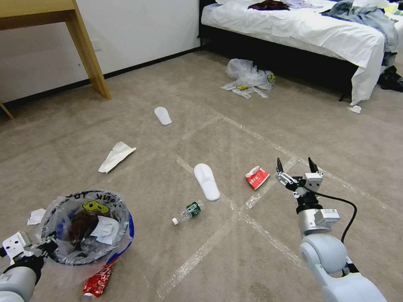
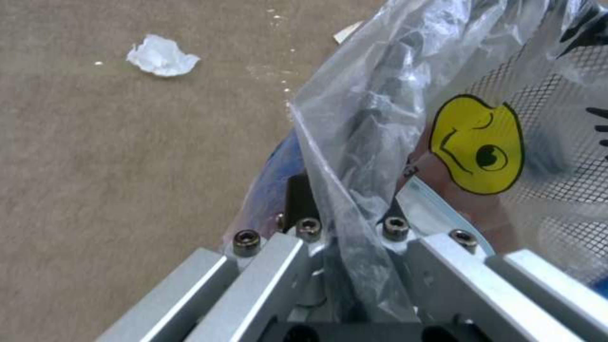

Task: Pick up the trash bin and place the garbage on the floor into it.

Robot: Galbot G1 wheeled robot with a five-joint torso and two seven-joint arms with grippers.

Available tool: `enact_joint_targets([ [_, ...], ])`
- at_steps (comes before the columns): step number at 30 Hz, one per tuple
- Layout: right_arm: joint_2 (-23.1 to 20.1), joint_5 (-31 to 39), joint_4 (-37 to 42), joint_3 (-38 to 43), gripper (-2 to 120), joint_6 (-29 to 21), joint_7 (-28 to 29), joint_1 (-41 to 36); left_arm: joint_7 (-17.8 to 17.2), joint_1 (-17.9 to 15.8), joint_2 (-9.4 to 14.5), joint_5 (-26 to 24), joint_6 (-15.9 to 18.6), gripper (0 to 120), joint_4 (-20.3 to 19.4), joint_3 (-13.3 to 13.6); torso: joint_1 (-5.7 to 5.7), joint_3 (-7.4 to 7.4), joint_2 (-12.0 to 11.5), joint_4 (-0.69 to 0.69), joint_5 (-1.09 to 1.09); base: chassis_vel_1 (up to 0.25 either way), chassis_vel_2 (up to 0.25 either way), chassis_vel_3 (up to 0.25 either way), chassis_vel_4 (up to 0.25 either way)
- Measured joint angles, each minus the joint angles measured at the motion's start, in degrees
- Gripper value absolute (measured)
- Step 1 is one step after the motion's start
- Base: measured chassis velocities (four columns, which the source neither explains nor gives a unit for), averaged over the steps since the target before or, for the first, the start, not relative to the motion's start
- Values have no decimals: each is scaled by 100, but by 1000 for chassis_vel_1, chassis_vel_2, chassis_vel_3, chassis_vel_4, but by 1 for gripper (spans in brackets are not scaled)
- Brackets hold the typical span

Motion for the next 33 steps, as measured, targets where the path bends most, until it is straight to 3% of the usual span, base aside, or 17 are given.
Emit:
enact_joint_targets([
  [11, 6, -21, -78, -41, 100, 73, -5, 59, 2, -18, -4, -2, -5, 1, 0, -5, 1, 2, -2, -1, 0, -158, 141, 141, -148],
  [33, -103, -19, -199, -175, 100, 275, -256, 276, -2, -5, 10, -14, -5, 1, 19, -79, 0, 0, -2, 0, 0, 0, 0, 0, 0],
])
